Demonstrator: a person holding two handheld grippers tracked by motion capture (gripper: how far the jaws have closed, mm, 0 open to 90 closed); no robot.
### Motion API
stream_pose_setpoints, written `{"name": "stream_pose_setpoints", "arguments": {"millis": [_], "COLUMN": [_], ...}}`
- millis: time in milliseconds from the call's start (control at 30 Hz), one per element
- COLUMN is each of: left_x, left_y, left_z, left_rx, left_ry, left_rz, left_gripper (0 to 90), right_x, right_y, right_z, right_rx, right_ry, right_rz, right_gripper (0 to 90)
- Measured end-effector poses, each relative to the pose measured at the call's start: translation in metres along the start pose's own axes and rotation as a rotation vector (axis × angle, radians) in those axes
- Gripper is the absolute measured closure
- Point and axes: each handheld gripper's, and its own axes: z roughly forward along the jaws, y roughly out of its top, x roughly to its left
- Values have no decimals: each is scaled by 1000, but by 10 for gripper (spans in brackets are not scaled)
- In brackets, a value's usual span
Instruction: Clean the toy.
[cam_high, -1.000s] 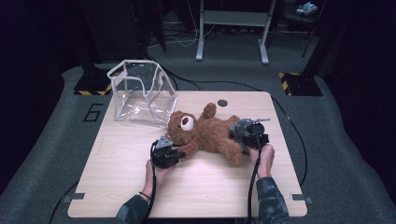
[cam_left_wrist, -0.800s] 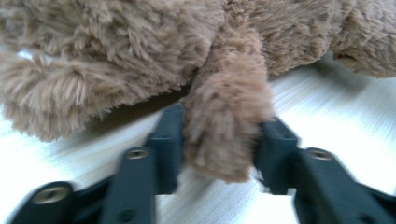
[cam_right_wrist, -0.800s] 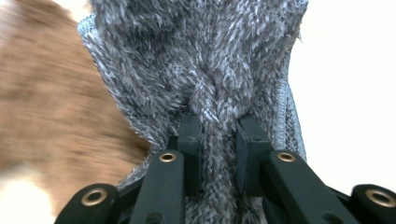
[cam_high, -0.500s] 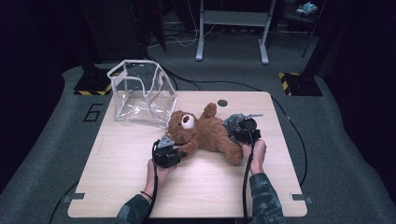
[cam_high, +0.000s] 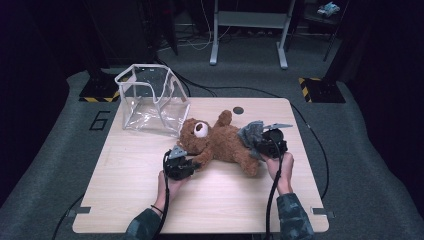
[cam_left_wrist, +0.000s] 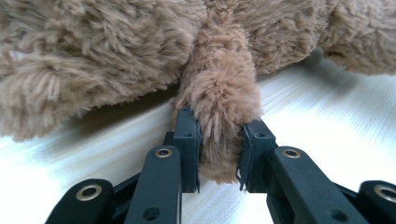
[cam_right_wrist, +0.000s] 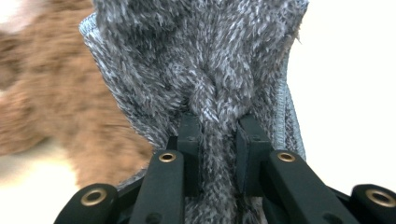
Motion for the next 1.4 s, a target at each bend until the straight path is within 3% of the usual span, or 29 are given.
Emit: {"name": "stream_pose_setpoints", "arguments": {"millis": [100,133,233,267,333,433,467,533,567,600,633,667,700,733,767,800,900,1000,1033,1067,1167,1200,1233,1267,1300,1333,1367,1400], "left_x": [-1,-1,-1,-1,-1,-2,-2,-3,-3,-5,-5,-8,-8,-10,-10,-13,-15,-18,-18,-19,-20,-21,-21,-23,-23,-25,-25,-26], "left_y": [0,0,0,1,1,1,2,2,2,3,3,3,3,4,4,5,5,6,6,6,7,8,8,8,8,9,9,9], "left_z": [0,1,0,0,-1,-2,-1,0,0,0,0,1,1,2,2,2,2,2,2,1,2,2,2,4,4,5,5,5], "left_rx": [-1,0,-2,-3,-4,-9,-9,-12,-12,-14,-14,-12,-12,-12,-12,-14,-19,-26,-26,-28,-33,-36,-36,-34,-34,-35,-35,-36], "left_ry": [0,-2,-4,-7,-11,-13,-15,-17,-17,-19,-19,-29,-29,-34,-34,-43,-51,-77,-77,-83,-81,-87,-87,-89,-89,-90,-90,-87], "left_rz": [-1,-1,0,1,6,-3,-2,0,0,0,0,3,3,12,12,21,23,15,15,21,25,22,22,22,22,24,24,23], "left_gripper": [726,726,727,727,729,733,734,736,737,738,740,740,742,742,744,744,747,749,749,749,749,749,750,750,750,750,749,750], "right_x": [8,5,-2,-11,-15,-18,-17,-9,-9,6,6,24,24,39,39,50,51,34,34,27,24,29,29,42,42,60,60,80], "right_y": [-2,-8,-14,-21,-23,-20,-13,-3,-3,7,7,14,14,18,18,18,16,11,11,10,11,12,12,14,14,17,17,19], "right_z": [9,22,33,39,38,26,10,-6,-6,-18,-18,-23,-23,-20,-20,-11,1,17,17,18,13,1,1,-12,-12,-22,-22,-24], "right_rx": [35,57,84,112,124,95,54,17,17,-14,-14,-24,-24,-18,-18,14,50,69,69,78,74,39,39,6,6,-21,-21,-27], "right_ry": [-3,5,-12,-20,-45,-57,-51,-48,-48,-30,-30,-1,-1,24,24,26,2,-28,-28,-70,-79,-70,-70,-37,-37,9,9,43], "right_rz": [-24,-14,15,36,45,45,43,26,26,-14,-14,-59,-59,-105,-105,-134,-133,-86,-86,-84,-71,-82,-82,-101,-101,-140,-140,-179], "right_gripper": [750,750,750,750,749,749,748,748,748,748,748,748,748,748,748,748,748,749,749,748,747,746,746,746,746,746,746,746]}}
